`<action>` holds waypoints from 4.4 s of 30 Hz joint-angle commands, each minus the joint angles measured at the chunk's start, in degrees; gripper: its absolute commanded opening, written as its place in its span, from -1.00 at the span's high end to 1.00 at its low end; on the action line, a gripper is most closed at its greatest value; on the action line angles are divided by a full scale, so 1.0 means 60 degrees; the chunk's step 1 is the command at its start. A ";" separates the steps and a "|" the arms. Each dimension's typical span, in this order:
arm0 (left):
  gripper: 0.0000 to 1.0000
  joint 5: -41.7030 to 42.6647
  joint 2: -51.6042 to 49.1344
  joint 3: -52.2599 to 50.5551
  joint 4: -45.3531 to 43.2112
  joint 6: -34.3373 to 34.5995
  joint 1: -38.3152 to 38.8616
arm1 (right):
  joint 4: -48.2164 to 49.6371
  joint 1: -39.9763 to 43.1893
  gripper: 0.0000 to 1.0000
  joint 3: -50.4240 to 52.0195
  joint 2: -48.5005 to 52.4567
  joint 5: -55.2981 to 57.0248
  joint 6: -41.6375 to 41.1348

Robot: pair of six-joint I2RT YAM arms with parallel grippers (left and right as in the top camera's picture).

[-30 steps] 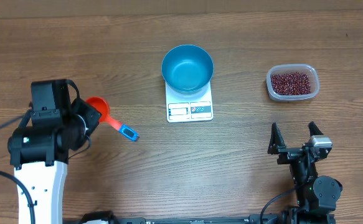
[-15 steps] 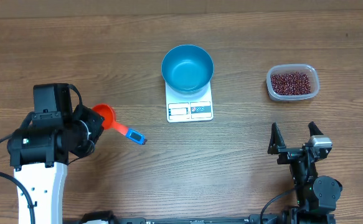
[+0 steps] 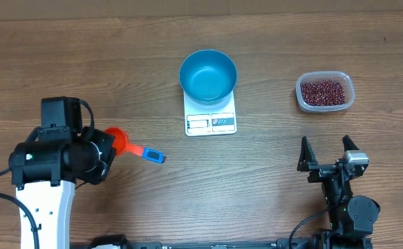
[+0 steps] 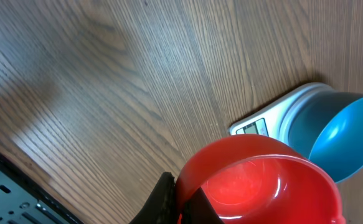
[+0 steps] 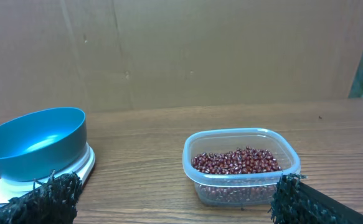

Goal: Scoop item into bowl and weigh 150g on scale
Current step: 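Lift the red cup with the left gripper and swing it rightward, then move the right gripper toward the red cup's blue handle, then close the right gripper on the blue handle of the red cup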

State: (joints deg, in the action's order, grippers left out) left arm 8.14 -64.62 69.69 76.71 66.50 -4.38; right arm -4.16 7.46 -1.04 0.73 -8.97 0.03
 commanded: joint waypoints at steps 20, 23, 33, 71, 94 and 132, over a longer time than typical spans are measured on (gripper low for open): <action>0.92 -0.1348 0.0040 0.0109 -0.0036 0.3464 0.2506 | 0.0066 -0.0058 -1.00 0.0095 -0.0073 -0.0353 -0.0033; 0.91 -0.1355 0.0040 0.0106 -0.0033 0.3457 0.2506 | 0.0124 -0.0055 -1.00 0.0098 -0.0073 -0.0412 -0.0025; 0.92 -0.1351 0.0040 0.0109 -0.0066 0.3493 0.2506 | -0.0364 -0.0055 -1.00 -0.0576 -0.0004 -0.1563 -0.1045; 0.91 0.0900 -0.1537 0.0106 -0.0688 0.4991 0.2506 | -0.3676 -0.0055 -1.00 -0.6838 0.5082 -0.9683 -0.4965; 0.92 0.0867 -0.1606 0.0109 -0.2386 0.5523 0.3796 | -0.2750 -0.1934 -1.00 -0.6838 0.9406 -0.8899 -0.8510; 0.91 0.0335 -0.2721 0.0109 -0.3705 0.8426 0.6473 | -0.0812 -0.4262 -0.38 -0.6838 1.0222 -0.7512 -0.8178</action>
State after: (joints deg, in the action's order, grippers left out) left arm 9.28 -79.99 69.69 54.98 115.81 33.74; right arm -9.50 -17.78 -40.56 62.15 -54.57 -49.43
